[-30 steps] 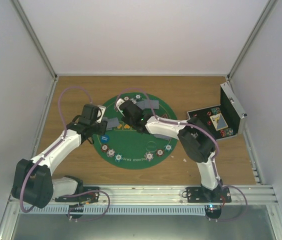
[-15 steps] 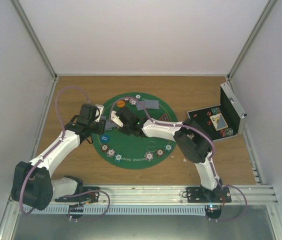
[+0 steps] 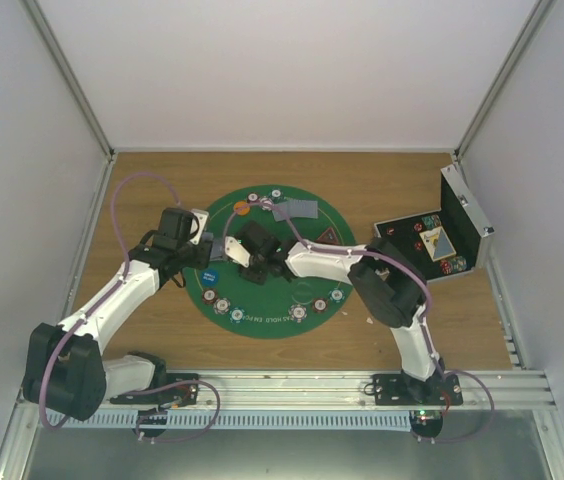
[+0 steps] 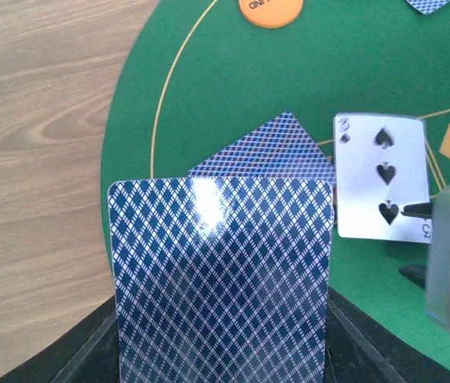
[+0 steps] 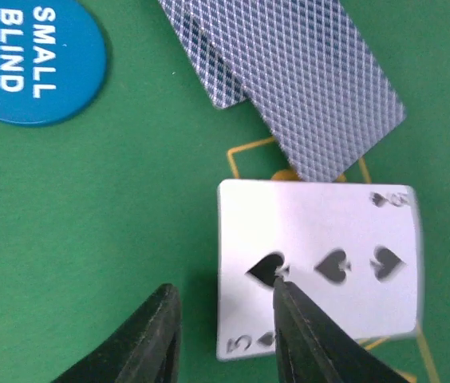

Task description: Distribute texas hold em gaming equipment

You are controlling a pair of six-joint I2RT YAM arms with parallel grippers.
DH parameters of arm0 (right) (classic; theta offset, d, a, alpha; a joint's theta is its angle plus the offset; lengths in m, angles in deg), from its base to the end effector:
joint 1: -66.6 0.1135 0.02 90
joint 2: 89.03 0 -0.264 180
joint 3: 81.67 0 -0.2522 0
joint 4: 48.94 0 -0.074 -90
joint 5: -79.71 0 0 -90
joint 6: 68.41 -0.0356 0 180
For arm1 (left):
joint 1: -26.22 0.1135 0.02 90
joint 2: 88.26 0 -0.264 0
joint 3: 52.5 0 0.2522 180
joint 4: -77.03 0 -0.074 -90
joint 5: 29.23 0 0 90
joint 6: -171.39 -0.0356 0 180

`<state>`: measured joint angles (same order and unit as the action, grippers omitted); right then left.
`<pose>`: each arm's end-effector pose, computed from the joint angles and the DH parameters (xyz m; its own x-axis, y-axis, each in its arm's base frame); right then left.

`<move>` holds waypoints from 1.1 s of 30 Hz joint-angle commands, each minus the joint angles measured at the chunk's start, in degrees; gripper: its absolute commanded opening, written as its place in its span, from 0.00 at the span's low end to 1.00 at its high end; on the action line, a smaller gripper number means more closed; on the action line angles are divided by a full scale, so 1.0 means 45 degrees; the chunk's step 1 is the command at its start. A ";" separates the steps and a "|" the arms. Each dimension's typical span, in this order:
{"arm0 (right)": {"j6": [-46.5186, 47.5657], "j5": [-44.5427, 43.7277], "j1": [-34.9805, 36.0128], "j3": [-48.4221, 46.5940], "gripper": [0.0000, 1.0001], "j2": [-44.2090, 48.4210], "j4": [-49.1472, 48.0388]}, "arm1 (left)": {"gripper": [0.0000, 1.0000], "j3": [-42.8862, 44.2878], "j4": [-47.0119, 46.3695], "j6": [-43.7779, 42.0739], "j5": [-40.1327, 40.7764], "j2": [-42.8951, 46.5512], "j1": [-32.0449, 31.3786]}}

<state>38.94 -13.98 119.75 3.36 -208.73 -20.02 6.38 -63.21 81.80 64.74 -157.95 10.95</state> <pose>0.2686 0.3546 0.1491 -0.2297 -0.8027 -0.5503 -0.8844 0.4082 -0.2262 0.2376 -0.0623 0.2292 -0.7467 0.1965 -0.6355 0.2150 0.9754 0.0489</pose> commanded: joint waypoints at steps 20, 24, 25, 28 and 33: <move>-0.6849 0.9565 -0.5818 0.3747 0.72 0.6627 0.1184 | 0.56 -0.0119 -0.0905 -0.2117 -0.2797 0.0455 -0.3920; -0.6534 1.1097 -0.5818 0.3770 0.71 0.6055 0.1870 | 0.56 -0.0086 -0.0897 -0.2233 -0.2782 0.0048 -0.4884; -0.6469 1.1444 -0.5812 0.3842 0.70 0.5921 0.1959 | 0.56 -0.0086 -0.0910 -0.2247 -0.2821 0.0007 -0.5022; -0.6146 1.2181 -0.5679 0.3896 0.68 0.5569 0.2292 | 0.56 -0.0105 -0.0881 -0.2295 -0.2962 -0.0142 -0.5430; -0.5307 1.2183 -0.5047 0.3308 0.66 0.4786 0.3280 | 0.56 -0.0087 -0.0846 -0.2355 -0.3023 -0.0319 -0.5847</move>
<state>11.90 37.23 94.70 19.99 -184.51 -9.96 5.90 -64.96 72.33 52.23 -158.54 -14.05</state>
